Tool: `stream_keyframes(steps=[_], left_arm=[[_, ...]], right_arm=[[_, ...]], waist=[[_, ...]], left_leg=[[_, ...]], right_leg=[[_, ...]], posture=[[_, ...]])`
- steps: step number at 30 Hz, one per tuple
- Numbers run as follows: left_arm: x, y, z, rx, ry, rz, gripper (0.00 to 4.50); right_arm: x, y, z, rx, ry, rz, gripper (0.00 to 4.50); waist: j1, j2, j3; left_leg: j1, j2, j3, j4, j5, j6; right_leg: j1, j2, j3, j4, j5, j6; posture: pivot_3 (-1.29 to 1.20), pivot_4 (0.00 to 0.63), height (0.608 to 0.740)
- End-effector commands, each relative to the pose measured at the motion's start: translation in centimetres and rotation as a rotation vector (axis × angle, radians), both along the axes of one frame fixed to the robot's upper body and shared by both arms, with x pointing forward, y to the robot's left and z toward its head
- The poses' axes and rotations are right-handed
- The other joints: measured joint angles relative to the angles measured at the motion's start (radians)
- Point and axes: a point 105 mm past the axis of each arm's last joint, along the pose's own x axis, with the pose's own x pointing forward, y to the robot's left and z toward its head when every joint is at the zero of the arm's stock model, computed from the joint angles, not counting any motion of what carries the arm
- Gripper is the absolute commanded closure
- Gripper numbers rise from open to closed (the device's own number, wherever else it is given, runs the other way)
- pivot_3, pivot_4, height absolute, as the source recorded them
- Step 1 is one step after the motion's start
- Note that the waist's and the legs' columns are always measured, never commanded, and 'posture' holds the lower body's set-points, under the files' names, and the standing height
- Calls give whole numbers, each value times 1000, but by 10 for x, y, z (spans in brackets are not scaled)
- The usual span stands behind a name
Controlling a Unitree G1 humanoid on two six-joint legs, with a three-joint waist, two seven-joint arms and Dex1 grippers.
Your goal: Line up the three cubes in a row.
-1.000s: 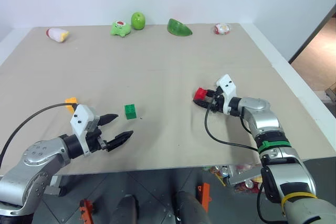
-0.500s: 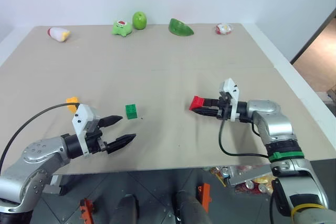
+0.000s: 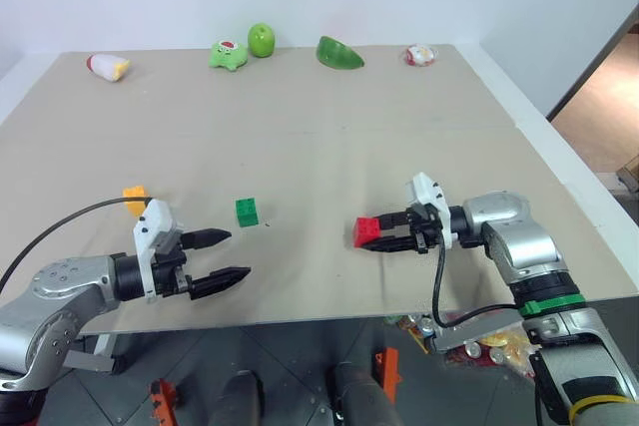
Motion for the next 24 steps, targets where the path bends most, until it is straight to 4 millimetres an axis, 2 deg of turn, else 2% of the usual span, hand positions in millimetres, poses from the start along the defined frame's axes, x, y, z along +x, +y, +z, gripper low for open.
stream_keyframes(steps=[1,8,17,24], left_arm=[[-1,0,3,40,-53,-22,109],[4,-3,5,22,-95,-7,109],[6,-2,7,5,-102,1,109],[5,-2,7,0,-101,9,109]], right_arm=[[3,2,8,-5,-44,26,3259],[17,2,2,-51,-87,-16,3259],[4,1,-3,-67,-62,61,3259],[7,0,-8,-85,-63,53,3259]], waist=[[0,0,0],[0,0,0],[0,0,0],[0,0,0]], left_leg=[[0,0,0,0,0,0],[0,0,0,0,0,0],[0,0,0,0,0,0],[0,0,0,0,0,0]], right_leg=[[0,0,0,0,0,0],[0,0,0,0,0,0],[0,0,0,0,1,0],[0,0,0,0,1,0]], posture=[[0,150,733],[0,150,733],[0,150,733],[0,150,733]])
